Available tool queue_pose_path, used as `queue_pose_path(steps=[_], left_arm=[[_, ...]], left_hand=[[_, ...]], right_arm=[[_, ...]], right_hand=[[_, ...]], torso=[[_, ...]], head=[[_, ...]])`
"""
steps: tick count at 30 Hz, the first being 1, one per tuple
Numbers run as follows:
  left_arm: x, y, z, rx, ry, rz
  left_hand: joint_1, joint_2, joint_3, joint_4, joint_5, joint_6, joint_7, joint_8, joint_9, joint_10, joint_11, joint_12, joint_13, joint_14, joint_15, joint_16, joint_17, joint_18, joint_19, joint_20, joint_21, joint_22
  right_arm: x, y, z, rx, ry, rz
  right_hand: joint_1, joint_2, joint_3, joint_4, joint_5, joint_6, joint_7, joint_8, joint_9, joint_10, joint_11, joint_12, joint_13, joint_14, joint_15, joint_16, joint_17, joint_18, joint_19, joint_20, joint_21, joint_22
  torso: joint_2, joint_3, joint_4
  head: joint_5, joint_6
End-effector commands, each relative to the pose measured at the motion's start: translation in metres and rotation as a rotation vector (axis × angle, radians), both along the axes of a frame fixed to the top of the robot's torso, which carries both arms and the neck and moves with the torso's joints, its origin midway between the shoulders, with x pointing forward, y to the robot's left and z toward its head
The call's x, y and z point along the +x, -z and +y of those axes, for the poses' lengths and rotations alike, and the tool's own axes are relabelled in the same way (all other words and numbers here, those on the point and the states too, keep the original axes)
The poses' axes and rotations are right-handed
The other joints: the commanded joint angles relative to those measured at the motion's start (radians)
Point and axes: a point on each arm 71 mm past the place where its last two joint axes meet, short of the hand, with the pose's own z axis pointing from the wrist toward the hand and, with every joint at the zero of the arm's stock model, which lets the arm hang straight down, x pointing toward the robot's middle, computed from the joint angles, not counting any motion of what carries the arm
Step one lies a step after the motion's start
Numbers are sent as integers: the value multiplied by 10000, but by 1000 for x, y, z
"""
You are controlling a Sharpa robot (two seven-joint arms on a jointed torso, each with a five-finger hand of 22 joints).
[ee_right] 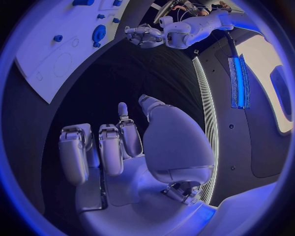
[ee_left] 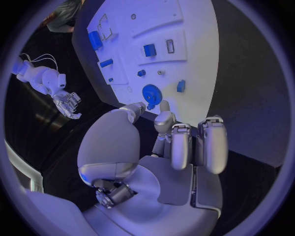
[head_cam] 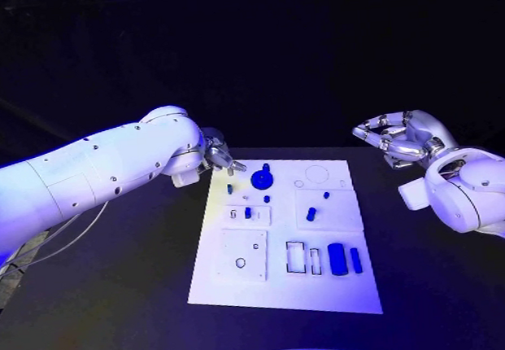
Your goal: Assemble the parts on the task board
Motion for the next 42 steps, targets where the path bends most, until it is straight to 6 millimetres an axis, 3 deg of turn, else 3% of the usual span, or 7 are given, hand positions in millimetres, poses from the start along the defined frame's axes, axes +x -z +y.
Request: queue_pose_path(steps=[1, 9, 15, 18, 32, 36, 42], left_arm=[[3, 1, -1, 168, 437, 361], [13, 9, 5, 659, 338, 625], [17, 17, 9, 896, 253, 876], [18, 20, 10, 973, 227, 951], [17, 30, 11, 1051, 267, 1266], [17, 32, 10, 1007, 316, 1339], [15, 33, 9, 994, 398, 1457]], left_hand=[[87, 48, -101, 2, 59, -202, 132, -258, -148, -271, 95, -305, -355, 1060, 125, 36, 2635, 113, -71, 92, -88, 429], [99, 59, -128, 2, 45, -188, 146, -303, -185, -271, 113, -297, -349, 1060, 148, 36, 2635, 112, -69, 117, -86, 438], [99, 59, -128, 2, 45, -188, 146, -303, -185, -271, 113, -297, -349, 1060, 148, 36, 2635, 112, -69, 117, -86, 438], [96, 74, -139, 7, 34, -174, 148, -316, -199, -266, 117, -290, -345, 1060, 154, 36, 2635, 113, -72, 126, -89, 434], [99, 114, -156, 5, 23, -114, 141, -320, -217, -228, 116, -239, -294, 1060, 161, 36, 2635, 111, -64, 142, -81, 453], [113, 132, -168, 0, 19, -62, 130, -314, -225, -219, 111, -227, -289, 1060, 161, 36, 2635, 111, -64, 150, -80, 457], [126, 139, -184, -3, 14, -15, 120, -310, -233, -194, 104, -197, -262, 1060, 158, 36, 2635, 107, -53, 154, -71, 477]], right_arm=[[0, 0, 1, 8, -79, -57], [0, 0, 2, 13, -98, -50], [0, 0, 3, 16, -123, -44], [0, 0, 3, 27, -171, -48], [-1, 0, 5, 43, -239, -41], [-1, 1, 6, 44, -246, -41], [0, 1, 6, 45, -248, -43]], right_hand=[[-35, -9, -50, 32, 66, -62, 16, 39, 11, 5, 0, -7, 767, 978, -33, -41, 2217, -44, 825, -41, -37, 2417], [-24, -6, -54, 29, 90, -65, 15, 44, 13, 3, -1, -9, 764, 979, -35, -41, 2219, -44, 826, -43, -36, 2417], [-11, 0, -56, 27, 117, -67, 14, 51, 16, 3, -3, -10, 763, 977, -36, -42, 2214, -43, 822, -44, -42, 2414], [-3, 0, -59, 24, 133, -70, 14, 55, 17, 0, -4, -12, 760, 977, -36, -43, 2212, -41, 817, -45, -50, 2409], [3, -2, -62, 21, 143, -72, 14, 57, 18, 2, -4, -10, 763, 977, -37, -43, 2214, -43, 824, -46, -40, 2415], [33, 2, -65, 9, 180, -74, 12, 69, 22, 5, -7, -7, 766, 977, -39, -44, 2212, -41, 818, -48, -50, 2410], [33, 2, -65, 9, 180, -74, 12, 69, 22, 5, -7, -7, 766, 977, -39, -44, 2212, -41, 818, -48, -50, 2410]], torso=[[23, -11, -7], [44, -16, -2], [24, -13, -14], [23, -16, -9], [10, -4, 3], [0, -11, -5], [12, -1, -7]], head=[[28, -2], [86, 78], [114, 46], [90, 120], [51, 39], [67, -38], [96, -19]])
